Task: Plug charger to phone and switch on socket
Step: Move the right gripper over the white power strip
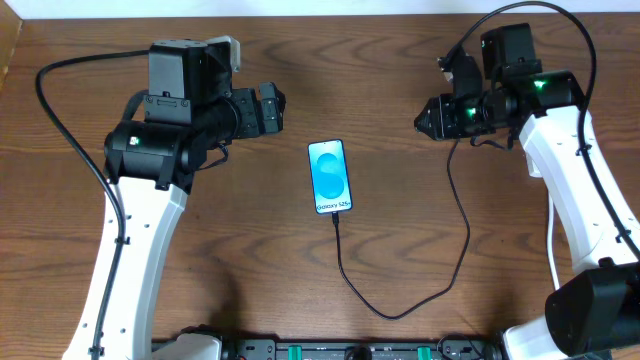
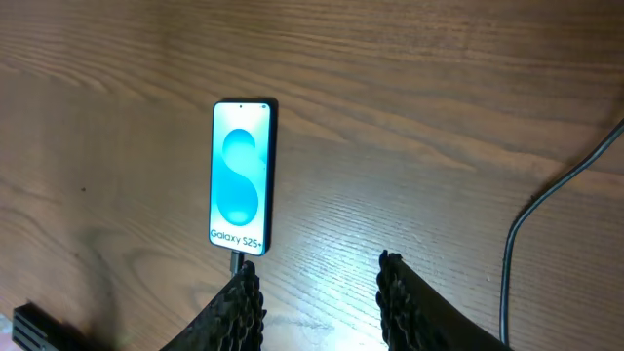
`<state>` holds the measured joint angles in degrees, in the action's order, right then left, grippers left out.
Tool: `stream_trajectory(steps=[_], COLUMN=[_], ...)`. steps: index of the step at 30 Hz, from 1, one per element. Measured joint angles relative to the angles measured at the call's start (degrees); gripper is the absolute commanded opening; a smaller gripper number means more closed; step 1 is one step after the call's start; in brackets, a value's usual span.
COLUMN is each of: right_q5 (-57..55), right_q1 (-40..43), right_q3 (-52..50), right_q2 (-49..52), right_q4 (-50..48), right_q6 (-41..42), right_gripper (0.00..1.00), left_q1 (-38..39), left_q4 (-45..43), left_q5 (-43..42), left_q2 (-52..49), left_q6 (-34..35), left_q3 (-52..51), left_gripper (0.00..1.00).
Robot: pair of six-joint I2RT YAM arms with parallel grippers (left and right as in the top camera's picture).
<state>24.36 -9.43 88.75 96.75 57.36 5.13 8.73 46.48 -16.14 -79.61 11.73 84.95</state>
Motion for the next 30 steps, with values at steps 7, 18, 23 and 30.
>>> stream_trajectory(steps=[7, 18, 23, 30], right_q5=[0.0, 0.0, 0.0, -0.6], right_q1=[0.0, 0.0, 0.7, 8.1], right_q3=[0.0, 0.0, 1.2, 13.6], right_q2=[0.0, 0.0, 0.1, 0.2], right_q4=[0.0, 0.0, 3.0, 10.0], right_q6=[0.0, -0.4, -1.3, -3.1], right_gripper=[0.38, 0.34, 0.29, 0.09], left_q1=[0.0, 0.0, 0.0, 0.0], left_q4=[0.0, 0.0, 0.0, 0.0], left_q5=[0.0, 0.0, 0.0, 0.0], left_q2=[0.0, 0.0, 0.0, 0.0], left_q6=[0.0, 0.0, 0.0, 0.0], left_q3=[0.0, 0.0, 0.0, 0.0], left_gripper=[0.98, 0.98, 0.98, 0.98])
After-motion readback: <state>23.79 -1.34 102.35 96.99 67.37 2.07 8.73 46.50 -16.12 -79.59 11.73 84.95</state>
